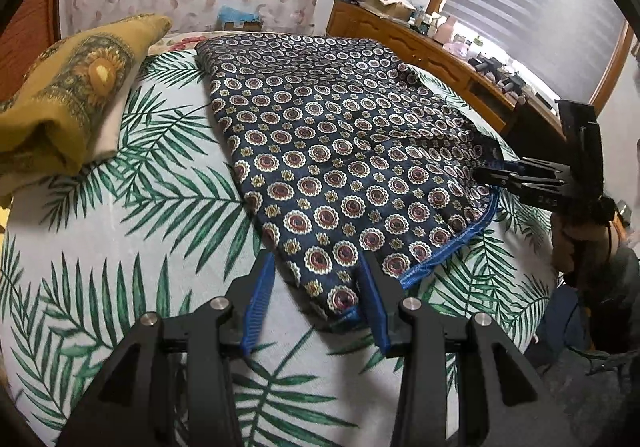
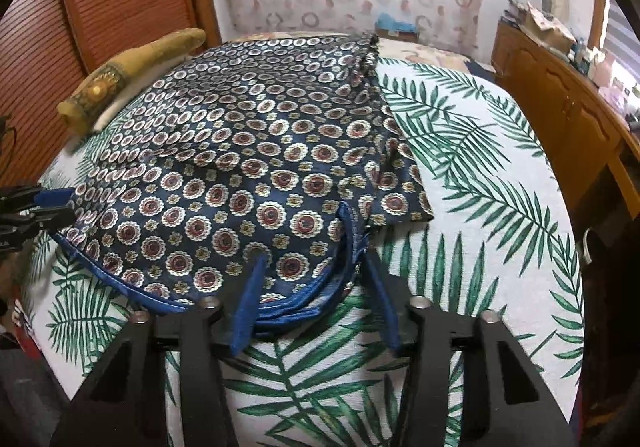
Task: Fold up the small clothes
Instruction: 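Grasp the folded navy robe's piped edge with both grippers and lift, then fold the lifted robe section over onto itself with both grippers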
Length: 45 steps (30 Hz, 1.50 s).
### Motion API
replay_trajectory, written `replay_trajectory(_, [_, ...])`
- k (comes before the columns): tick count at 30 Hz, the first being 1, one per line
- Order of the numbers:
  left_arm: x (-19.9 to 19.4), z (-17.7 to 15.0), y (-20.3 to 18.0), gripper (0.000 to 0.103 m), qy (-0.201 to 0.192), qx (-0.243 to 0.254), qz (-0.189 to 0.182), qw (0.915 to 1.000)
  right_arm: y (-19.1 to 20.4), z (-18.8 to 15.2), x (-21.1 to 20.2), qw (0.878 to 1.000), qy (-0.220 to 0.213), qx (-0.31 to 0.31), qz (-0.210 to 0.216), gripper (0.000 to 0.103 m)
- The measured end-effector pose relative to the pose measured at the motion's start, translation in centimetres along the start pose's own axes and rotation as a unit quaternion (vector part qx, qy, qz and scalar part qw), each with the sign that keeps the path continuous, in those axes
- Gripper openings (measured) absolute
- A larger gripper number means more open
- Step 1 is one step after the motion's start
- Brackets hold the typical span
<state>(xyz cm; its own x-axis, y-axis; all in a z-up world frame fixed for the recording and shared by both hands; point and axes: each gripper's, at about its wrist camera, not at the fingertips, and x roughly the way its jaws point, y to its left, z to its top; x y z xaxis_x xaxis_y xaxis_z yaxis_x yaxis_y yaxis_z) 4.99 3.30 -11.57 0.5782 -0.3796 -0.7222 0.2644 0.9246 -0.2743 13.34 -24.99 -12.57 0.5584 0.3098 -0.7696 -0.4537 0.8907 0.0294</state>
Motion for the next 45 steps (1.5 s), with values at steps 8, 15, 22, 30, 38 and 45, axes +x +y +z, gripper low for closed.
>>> replay_trajectory(8, [0.0,-0.5,0.4,0.004,-0.006,-0.023,-0.039,0.999,-0.6,-0.1,-0.1,0.999,-0.011,0.015,0.03,0.006])
replay_trajectory(15, [-3.2,1.9,-0.4,0.0,-0.077,-0.017,-0.043,0.9959,-1.1,0.7,-1.7,0.996,-0.048,0.033,0.061,0.002])
replay_trajectory(22, [-5.0,7.7,0.6,0.0,-0.143,-0.018,-0.035,0.989,-1.9,4.7,-5.1,0.989,-0.111,0.043,0.087,0.002])
replay_trajectory(30, [-2.2,14.4,4.0,0.0,-0.161,-0.039,-0.003,0.9861,-3.4,11.3,-3.8,0.986,-0.138,0.021,0.09,0.002])
replay_trajectory(38, [3.1,19.8,6.8,0.0,-0.148,-0.043,0.046,0.987,-5.3,17.5,1.8,0.988,-0.123,0.006,0.092,0.002])
replay_trajectory(45, [6.9,21.0,7.7,0.0,-0.119,-0.033,0.079,0.9892,-6.6,20.0,6.6,0.993,-0.104,-0.001,0.064,0.005])
